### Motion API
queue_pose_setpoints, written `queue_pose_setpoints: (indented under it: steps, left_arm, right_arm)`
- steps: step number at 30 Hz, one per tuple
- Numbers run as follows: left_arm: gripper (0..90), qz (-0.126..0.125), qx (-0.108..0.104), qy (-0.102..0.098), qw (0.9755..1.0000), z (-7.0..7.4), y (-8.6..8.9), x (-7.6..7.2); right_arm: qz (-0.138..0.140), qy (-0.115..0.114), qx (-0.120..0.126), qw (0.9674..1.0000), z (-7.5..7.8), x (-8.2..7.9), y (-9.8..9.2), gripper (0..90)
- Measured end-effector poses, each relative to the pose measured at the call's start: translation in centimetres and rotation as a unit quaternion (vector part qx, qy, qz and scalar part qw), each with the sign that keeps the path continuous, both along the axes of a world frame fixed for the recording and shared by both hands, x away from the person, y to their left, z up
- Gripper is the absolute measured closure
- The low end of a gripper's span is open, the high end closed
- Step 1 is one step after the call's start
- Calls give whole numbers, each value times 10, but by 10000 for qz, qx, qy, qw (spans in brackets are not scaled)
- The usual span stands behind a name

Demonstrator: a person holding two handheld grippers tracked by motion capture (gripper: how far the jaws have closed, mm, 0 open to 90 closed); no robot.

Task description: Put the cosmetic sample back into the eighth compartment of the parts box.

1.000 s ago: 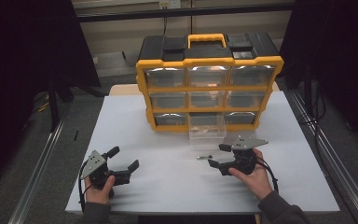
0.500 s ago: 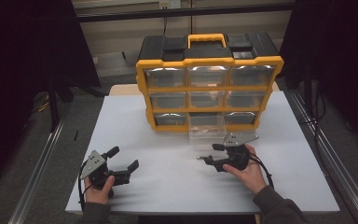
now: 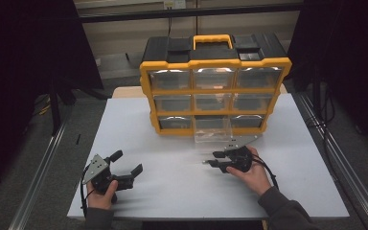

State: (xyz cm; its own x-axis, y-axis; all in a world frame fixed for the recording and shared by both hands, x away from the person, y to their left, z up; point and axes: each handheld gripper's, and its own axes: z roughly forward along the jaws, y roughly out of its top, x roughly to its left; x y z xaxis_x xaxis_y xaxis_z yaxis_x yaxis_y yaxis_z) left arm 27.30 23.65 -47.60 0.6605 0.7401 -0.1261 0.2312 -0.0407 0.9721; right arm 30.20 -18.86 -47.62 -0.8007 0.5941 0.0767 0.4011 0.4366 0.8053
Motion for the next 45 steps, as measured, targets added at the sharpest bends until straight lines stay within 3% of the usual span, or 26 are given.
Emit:
queue_pose_setpoints:
  steps: [5, 15, 21, 25, 29, 40, 42, 45]
  left_arm:
    - [16, -17, 20, -4, 10000, 0, 0, 0]
    - [16, -58, 14, 15, 10000, -1, -1, 1]
    - [16, -71, 9, 46, 10000, -1, -1, 1]
    - [16, -37, 17, 65, 10000, -1, -2, 1]
    - [16, -66, 68, 50, 9999, -1, -1, 1]
    - [16, -65, 24, 11, 10000, 0, 0, 1]
    - [16, -39, -77, 19, 10000, -1, -2, 1]
    - [16, -55, -9, 12, 10000, 0, -1, 1]
  right_arm:
    - [66, -2, -164, 9998, -3, 5, 5, 659]
    - [84, 126, -170, 9997, -8, 11, 5, 672]
    - [213, 103, -476, 9986, -6, 14, 14, 679]
    - [312, 190, -568, 9977, -9, 15, 16, 761]
    - [351, 222, -525, 9978, -9, 15, 16, 813]
    - [356, 447, -421, 9975, -8, 15, 13, 814]
    - [351, 520, -420, 9971, -7, 14, 13, 815]
    - [338, 563, -440, 9969, -6, 14, 12, 815]
